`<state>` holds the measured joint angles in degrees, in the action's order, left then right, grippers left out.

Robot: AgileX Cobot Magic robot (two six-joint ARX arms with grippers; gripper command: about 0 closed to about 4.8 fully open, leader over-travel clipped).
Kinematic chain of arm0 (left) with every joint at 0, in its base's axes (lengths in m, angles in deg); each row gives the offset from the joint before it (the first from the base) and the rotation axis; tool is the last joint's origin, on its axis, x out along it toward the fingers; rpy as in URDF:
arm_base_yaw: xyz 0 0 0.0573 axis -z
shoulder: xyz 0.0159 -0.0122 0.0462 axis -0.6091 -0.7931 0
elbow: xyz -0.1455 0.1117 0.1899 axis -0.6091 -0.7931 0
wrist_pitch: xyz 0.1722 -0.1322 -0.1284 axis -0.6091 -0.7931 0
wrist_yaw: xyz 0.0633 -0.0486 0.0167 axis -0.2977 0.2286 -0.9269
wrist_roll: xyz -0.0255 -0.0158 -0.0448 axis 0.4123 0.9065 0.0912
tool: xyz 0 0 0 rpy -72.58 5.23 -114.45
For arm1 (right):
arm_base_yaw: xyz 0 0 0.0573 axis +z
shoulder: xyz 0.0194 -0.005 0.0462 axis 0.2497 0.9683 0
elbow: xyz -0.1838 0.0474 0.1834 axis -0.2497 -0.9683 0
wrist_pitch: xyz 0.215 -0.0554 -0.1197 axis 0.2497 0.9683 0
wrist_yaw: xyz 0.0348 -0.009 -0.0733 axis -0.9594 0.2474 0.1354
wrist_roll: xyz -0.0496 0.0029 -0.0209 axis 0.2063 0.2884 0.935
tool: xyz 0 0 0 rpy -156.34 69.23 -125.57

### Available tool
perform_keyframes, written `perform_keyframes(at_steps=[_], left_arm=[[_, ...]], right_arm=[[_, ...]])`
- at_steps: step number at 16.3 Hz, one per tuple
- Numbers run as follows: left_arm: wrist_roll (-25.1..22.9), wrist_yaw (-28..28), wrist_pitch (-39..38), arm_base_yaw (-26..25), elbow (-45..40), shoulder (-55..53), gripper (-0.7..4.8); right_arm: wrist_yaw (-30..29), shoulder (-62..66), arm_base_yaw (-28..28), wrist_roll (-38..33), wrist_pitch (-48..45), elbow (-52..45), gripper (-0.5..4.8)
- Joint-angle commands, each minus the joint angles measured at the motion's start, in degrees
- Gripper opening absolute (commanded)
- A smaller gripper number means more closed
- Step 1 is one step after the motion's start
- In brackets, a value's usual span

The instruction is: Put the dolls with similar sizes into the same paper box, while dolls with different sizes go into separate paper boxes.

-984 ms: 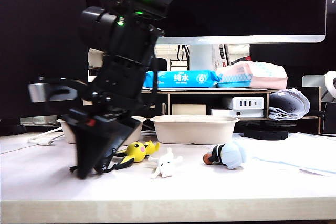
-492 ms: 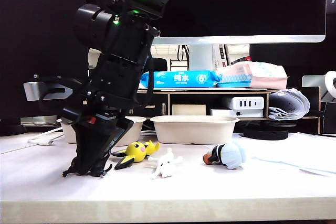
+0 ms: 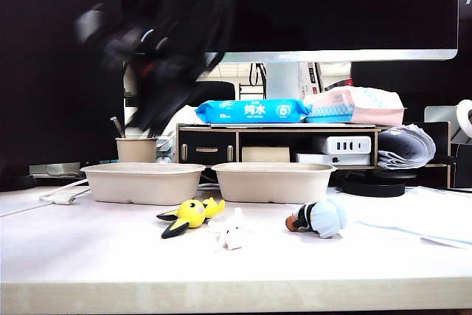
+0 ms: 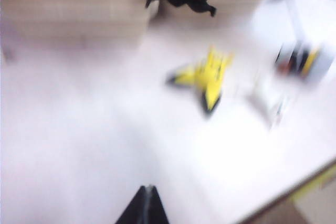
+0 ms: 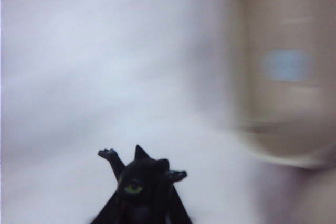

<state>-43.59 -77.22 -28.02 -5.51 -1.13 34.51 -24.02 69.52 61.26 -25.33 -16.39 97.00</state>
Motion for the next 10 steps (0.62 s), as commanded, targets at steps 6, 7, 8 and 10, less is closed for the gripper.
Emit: perform_keyframes(at_steps=[6, 7, 8, 10], left_arm=[[0.17, 0.0, 1.27, -0.07, 0.04, 11.3, -0.05], [0.17, 0.0, 1.14, -0.07, 0.04, 11.3, -0.05], [0.17, 0.02, 1.01, -0.07, 0.04, 11.3, -0.05], [0.17, 0.02, 1.05, -0.07, 0.04, 11.3, -0.05]], right_arm=[[3.52, 0.52, -13.77, -1.25, -9.77, -0.17, 0.41], [3.39, 1.33, -14.99, -2.38, -11.96, -0.17, 0.41], [3.04, 2.4, -16.24, -3.65, -13.44, -0.15, 0.41], [3.13, 4.48, -17.4, -4.07, -14.27, -0.15, 0.48]])
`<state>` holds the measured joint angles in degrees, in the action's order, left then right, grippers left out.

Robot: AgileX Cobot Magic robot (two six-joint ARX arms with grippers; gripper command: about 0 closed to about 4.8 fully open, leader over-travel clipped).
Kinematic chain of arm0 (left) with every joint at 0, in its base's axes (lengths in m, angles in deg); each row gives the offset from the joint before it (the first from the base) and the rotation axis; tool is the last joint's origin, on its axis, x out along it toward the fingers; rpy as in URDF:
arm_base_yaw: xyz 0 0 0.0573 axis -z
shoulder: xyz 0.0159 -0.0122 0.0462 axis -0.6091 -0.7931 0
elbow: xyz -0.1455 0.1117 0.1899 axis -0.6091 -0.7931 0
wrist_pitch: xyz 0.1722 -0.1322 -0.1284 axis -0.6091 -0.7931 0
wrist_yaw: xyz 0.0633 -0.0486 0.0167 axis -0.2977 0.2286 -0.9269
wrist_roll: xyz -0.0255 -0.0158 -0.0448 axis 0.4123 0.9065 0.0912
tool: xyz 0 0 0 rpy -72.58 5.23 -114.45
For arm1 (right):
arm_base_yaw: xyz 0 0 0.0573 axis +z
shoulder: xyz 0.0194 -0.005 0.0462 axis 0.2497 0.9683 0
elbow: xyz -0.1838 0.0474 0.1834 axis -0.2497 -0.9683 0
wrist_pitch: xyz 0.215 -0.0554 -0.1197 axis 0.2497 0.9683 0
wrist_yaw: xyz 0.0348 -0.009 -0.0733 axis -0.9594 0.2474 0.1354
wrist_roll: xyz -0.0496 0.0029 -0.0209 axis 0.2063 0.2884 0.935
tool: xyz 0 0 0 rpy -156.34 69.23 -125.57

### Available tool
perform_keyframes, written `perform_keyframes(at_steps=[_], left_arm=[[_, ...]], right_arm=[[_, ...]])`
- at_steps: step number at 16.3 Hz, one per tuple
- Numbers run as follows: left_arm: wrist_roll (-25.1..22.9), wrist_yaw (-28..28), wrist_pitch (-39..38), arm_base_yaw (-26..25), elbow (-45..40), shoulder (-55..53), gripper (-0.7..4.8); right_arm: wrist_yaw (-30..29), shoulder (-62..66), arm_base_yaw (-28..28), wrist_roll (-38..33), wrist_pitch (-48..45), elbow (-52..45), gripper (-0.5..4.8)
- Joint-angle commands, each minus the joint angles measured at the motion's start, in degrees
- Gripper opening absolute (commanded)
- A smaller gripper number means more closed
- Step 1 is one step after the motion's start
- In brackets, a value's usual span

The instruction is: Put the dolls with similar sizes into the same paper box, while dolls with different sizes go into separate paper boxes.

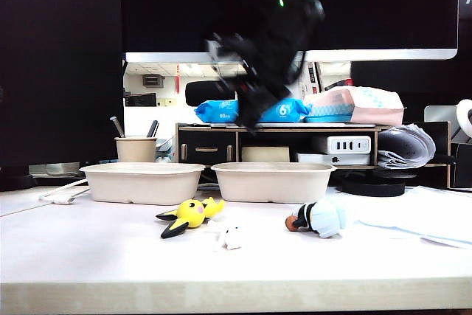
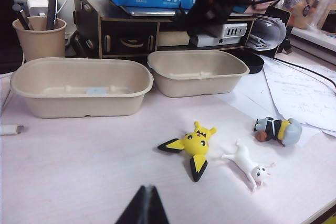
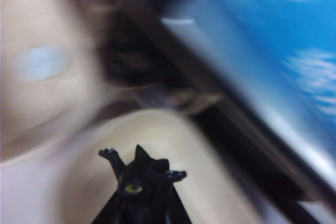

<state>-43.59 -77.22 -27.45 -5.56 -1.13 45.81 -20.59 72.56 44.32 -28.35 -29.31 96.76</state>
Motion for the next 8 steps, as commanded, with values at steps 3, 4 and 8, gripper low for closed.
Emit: perform_keyframes(at_steps=[3, 4, 8], left_arm=[[0.17, 0.0, 0.48, -0.02, 0.07, -0.04, -0.05], [0.17, 0.0, 0.55, -0.02, 0.07, -0.46, -0.05], [0.17, 0.0, 0.52, 0.0, 0.13, -12.48, -0.05]], right_arm=[[0.2, 1.99, -0.74, -3.28, -0.26, 0.13, 3.06], [0.07, 1.05, -0.74, -3.58, 1.55, 0.17, 3.06], [-8.07, -2.69, 1.62, -4.2, 14.67, 0.17, 3.06]])
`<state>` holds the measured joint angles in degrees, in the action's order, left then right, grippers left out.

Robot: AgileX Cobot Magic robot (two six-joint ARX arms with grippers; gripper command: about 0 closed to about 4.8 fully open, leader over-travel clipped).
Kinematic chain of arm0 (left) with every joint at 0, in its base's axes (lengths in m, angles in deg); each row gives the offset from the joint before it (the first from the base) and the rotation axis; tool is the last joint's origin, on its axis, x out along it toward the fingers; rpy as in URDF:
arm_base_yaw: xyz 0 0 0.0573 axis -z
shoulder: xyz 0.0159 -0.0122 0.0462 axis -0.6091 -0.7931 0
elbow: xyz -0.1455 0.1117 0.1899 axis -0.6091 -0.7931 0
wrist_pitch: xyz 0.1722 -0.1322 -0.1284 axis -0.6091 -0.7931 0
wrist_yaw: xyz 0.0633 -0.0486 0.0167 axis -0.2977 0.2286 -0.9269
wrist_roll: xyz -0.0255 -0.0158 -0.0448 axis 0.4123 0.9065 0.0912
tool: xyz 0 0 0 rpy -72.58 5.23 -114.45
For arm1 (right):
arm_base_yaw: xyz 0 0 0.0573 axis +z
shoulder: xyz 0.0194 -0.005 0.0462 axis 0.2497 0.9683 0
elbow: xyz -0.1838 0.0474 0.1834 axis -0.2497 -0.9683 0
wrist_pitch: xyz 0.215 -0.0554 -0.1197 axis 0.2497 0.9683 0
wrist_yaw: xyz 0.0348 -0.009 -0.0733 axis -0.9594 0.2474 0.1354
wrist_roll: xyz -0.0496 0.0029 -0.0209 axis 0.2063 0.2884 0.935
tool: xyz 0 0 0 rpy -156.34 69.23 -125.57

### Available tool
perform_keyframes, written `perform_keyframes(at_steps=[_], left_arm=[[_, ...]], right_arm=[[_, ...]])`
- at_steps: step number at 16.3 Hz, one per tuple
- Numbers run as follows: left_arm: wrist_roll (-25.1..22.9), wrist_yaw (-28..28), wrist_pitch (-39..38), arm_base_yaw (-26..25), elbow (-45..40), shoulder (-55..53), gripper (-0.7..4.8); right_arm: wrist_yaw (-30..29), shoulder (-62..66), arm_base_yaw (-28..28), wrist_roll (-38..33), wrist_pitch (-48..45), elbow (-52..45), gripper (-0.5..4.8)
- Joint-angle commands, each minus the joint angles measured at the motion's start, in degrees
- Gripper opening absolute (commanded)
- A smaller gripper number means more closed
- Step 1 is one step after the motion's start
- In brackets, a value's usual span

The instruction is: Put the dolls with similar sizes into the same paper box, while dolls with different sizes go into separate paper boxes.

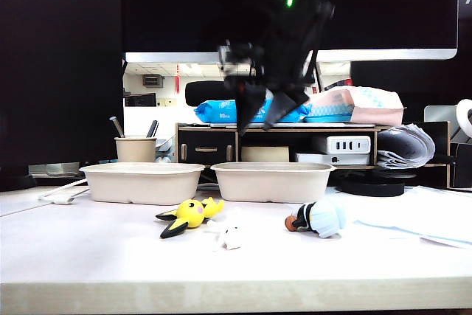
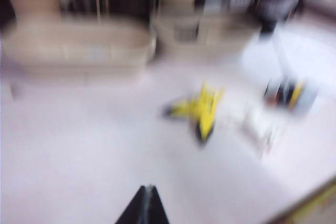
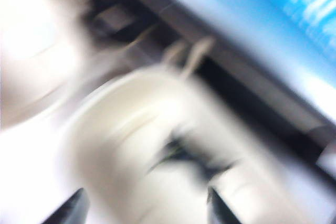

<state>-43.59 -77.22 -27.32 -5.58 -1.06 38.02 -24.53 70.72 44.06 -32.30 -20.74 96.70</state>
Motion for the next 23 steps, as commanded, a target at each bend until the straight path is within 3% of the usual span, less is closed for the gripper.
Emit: perform_keyframes(at_steps=[1, 5, 8, 10, 17, 23], left_arm=[[0.17, 0.0, 0.28, 0.02, 0.04, -8.35, -0.05], [0.17, 0.02, -0.5, 0.02, -0.02, -12.24, -0.05], [0.17, 0.0, -0.48, 0.02, 0.0, -12.15, -0.05], [0.17, 0.0, -0.5, 0.02, 0.0, -12.15, -0.05], [0.17, 0.02, -0.5, 0.02, 0.0, -12.11, -0.05], [0.17, 0.0, -0.48, 0.02, 0.0, -12.11, -0.05]], right_arm=[[-5.16, -0.94, 3.23, -0.17, 9.77, 0.24, 3.06], [-2.8, -0.94, 9.79, -4.09, 21.0, 0.15, 3.06], [6.32, -0.94, 15.43, -9.35, 24.94, -0.02, 3.06], [12.48, -0.94, 19.17, -17.05, 26.53, -0.42, 3.06], [14.56, -0.94, 22.16, -26.53, 25.59, -7.21, 3.06], [14.58, -0.76, 22.43, -31.17, 17.25, -11.37, 3.06]])
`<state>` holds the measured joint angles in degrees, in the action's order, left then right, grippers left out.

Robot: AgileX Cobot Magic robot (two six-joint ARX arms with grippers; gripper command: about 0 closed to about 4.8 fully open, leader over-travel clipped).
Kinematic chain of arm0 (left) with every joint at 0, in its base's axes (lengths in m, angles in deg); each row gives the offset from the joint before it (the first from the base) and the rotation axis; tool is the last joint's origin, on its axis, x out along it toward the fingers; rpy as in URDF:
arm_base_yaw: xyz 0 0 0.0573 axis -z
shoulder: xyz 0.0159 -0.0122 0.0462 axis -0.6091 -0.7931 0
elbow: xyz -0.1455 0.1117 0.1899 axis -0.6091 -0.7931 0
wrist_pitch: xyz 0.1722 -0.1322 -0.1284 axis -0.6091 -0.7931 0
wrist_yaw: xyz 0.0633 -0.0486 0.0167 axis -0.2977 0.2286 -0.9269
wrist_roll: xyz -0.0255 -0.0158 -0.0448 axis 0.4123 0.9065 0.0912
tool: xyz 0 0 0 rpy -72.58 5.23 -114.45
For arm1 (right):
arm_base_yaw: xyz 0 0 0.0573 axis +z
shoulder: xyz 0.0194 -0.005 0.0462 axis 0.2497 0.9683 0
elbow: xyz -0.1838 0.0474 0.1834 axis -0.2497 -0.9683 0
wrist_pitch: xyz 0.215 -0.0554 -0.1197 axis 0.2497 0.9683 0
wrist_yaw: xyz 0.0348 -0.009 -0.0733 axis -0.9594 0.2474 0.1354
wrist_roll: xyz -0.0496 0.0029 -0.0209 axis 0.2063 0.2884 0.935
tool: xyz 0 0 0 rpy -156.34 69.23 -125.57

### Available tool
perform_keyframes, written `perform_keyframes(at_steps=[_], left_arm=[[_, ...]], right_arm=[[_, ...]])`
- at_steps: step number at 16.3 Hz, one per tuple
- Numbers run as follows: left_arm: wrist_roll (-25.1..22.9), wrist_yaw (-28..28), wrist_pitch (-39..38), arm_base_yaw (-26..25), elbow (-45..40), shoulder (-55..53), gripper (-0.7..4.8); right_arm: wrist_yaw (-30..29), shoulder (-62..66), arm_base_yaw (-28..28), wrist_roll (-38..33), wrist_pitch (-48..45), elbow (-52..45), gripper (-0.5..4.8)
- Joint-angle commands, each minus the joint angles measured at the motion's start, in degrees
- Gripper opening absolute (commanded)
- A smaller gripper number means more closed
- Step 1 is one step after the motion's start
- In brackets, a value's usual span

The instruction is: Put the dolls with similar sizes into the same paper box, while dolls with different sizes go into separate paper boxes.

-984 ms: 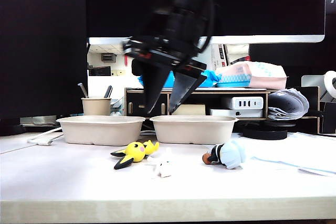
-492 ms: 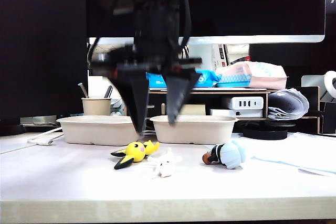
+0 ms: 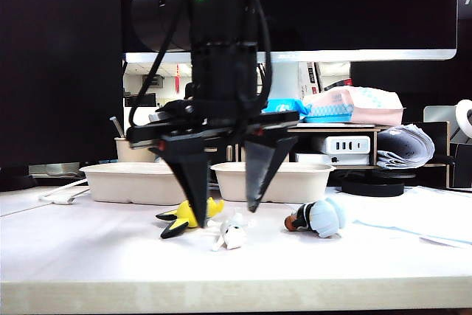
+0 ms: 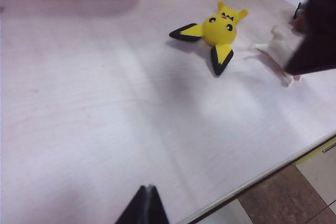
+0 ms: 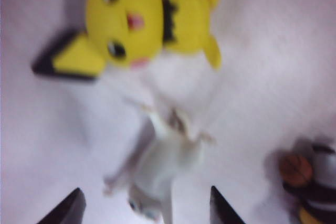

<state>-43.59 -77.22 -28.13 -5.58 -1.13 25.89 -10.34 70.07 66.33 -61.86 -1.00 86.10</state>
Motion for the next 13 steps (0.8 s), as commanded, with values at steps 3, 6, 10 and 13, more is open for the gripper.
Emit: perform_keyframes(at_steps=[3, 6, 10, 13], left_arm=[[0.17, 0.0, 0.33, 0.02, 0.07, 0.04, -0.05], [0.17, 0.0, 0.33, 0.02, 0.04, 0.04, -0.05], [0.17, 0.0, 0.33, 0.13, 0.04, 0.04, -0.05], [0.17, -0.02, 0.31, 0.61, 0.04, 0.07, -0.05]], right_arm=[[0.35, -0.02, 0.13, -3.1, -6.69, -2.75, 3.05], [0.37, 0.24, 0.15, -3.08, -7.28, -2.75, 2.68], [0.39, 1.05, 0.02, -2.97, -6.32, -2.75, 2.61], [0.57, 1.07, 0.02, -2.97, -6.54, -2.75, 1.76]])
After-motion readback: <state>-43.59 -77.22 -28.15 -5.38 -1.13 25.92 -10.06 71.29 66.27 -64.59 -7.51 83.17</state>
